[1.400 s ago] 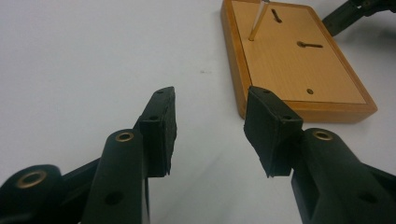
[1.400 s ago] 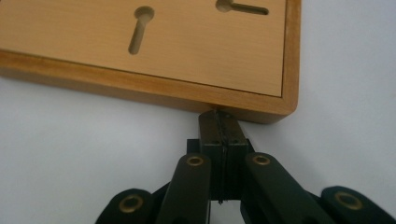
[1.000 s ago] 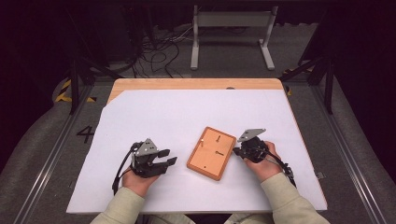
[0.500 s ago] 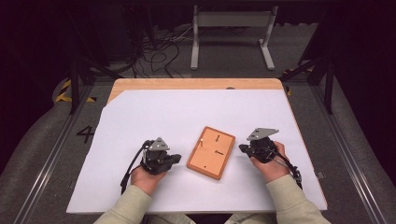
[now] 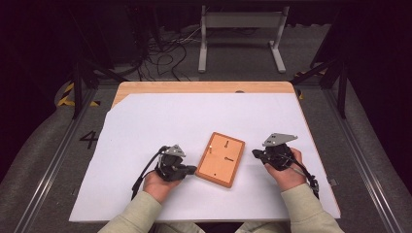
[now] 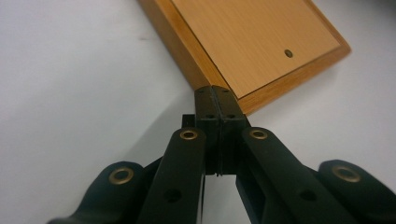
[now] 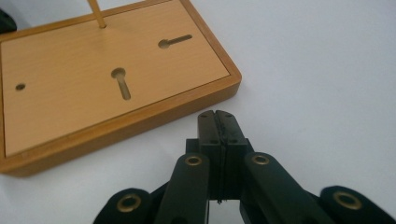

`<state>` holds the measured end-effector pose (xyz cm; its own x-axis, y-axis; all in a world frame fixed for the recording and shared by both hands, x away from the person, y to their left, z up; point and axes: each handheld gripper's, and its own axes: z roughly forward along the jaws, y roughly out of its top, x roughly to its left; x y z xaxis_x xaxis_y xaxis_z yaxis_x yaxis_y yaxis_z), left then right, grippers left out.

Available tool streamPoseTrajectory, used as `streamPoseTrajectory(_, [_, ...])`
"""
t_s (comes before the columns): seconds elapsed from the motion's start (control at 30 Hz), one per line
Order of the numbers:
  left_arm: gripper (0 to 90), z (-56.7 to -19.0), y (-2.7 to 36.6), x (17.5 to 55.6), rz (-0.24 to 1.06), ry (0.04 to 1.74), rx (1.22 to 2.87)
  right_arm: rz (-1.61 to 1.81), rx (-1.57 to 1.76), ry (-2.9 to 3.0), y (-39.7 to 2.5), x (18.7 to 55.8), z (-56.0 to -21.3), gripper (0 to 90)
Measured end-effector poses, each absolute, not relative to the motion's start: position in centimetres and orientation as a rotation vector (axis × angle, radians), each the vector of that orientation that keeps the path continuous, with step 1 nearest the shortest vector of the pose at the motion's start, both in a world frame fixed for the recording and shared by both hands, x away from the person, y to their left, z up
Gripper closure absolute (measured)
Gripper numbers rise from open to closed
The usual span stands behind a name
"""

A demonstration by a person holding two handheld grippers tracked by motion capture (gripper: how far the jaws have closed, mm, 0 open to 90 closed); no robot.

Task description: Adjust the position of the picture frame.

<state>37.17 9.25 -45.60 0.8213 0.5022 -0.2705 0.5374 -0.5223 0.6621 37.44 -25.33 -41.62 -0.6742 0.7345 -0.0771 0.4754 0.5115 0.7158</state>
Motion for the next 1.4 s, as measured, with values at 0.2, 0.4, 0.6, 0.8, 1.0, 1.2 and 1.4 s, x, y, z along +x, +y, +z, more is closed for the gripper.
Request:
streamPoseTrajectory(0.2, [89.7, -45.8, 6.6, 36.1, -0.059, 0.657, 2.293, 0.977, 1.013, 2.371, -25.6, 37.4, -41.3, 90.0])
streamPoseTrajectory(0.4, [89.7, -45.9, 3.9, 34.9, -0.091, 0.552, 2.315, 0.975, 1.031, 2.373, -25.9, 37.7, -41.4, 90.0])
streamPoseTrajectory(0.6, [89.3, -45.2, 3.0, 33.9, -0.035, 0.479, 2.362, 0.964, 1.044, 2.384, -25.6, 38.2, -41.7, 90.0])
streamPoseTrajectory(0.8, [81.3, -44.1, 6.3, 34.4, 0.011, 0.586, 2.267, 0.963, 1.113, 2.362, -25.1, 39.8, -42.2, 90.0])
streamPoseTrajectory(1.0, [76.3, -43.2, 9.6, 34.7, 0.084, 0.663, 2.163, 0.911, 1.173, 2.368, -24.9, 42.0, -42.7, 90.0])
streamPoseTrajectory(1.2, [67.5, -42.8, 11.9, 34.6, 0.182, 0.713, 2.065, 0.853, 1.179, 2.398, -24.2, 43.2, -42.9, 90.0])
streamPoseTrajectory(1.4, [65.5, -42.4, 13.1, 34.2, 0.272, 0.717, 2.020, 0.822, 1.194, 2.395, -23.8, 44.0, -43.2, 90.0])
